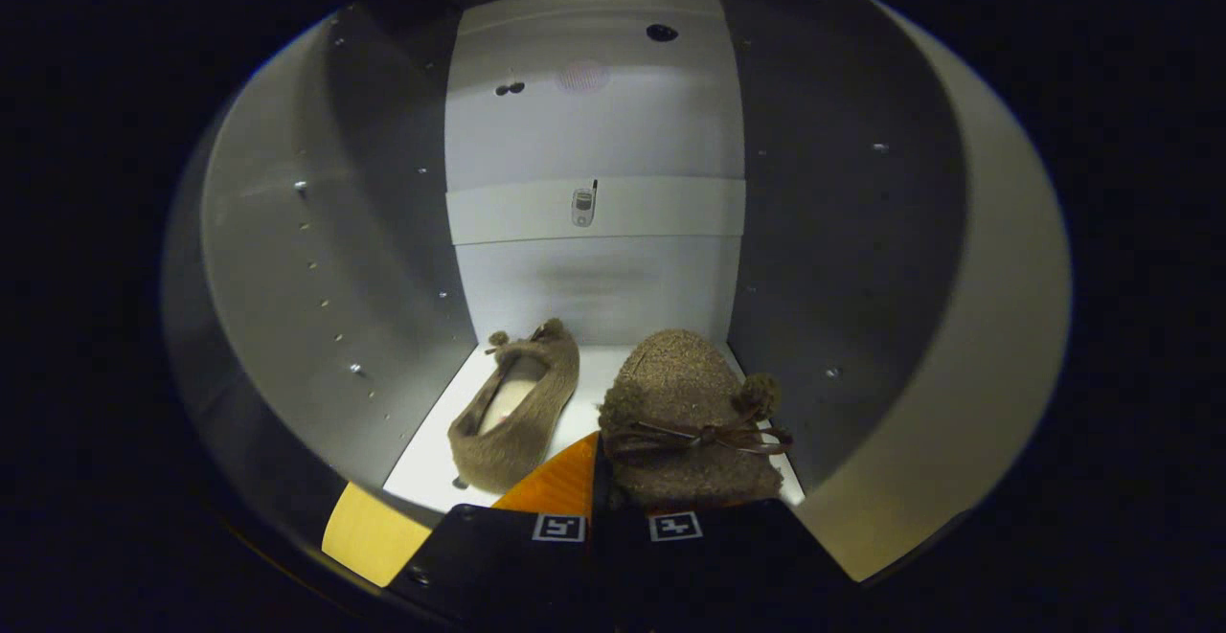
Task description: Open the shoe cabinet door, grab the shoes and put them into the shoe cabinet, then close the shoe cabinet door.
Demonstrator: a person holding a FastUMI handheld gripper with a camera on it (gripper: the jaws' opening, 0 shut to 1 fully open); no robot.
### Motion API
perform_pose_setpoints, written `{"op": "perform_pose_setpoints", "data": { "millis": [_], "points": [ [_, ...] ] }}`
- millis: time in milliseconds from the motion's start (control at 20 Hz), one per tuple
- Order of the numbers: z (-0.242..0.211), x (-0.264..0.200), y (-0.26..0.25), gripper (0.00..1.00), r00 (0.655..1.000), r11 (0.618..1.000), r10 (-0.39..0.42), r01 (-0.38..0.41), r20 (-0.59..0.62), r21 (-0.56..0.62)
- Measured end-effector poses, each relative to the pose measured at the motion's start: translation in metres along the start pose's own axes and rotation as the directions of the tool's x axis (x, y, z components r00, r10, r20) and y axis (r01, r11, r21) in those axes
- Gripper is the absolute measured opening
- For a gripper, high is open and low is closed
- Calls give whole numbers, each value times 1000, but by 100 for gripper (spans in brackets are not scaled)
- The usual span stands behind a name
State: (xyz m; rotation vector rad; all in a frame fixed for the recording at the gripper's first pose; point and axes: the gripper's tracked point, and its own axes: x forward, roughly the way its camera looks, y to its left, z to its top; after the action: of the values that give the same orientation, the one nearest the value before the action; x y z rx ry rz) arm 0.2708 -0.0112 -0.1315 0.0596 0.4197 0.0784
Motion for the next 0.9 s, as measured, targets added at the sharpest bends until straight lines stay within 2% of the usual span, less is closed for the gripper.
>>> {"op": "perform_pose_setpoints", "data": {
  "millis": [400,700,850,900],
  "points": [
    [3,97,-12,9,998,998,-43,42,-48,-38],
    [-15,127,-10,10,994,996,-67,61,-84,-72],
    [-19,131,-7,11,992,997,-72,67,-99,-47],
    [-19,130,-8,14,992,997,-74,70,-104,-39]
  ]
}}
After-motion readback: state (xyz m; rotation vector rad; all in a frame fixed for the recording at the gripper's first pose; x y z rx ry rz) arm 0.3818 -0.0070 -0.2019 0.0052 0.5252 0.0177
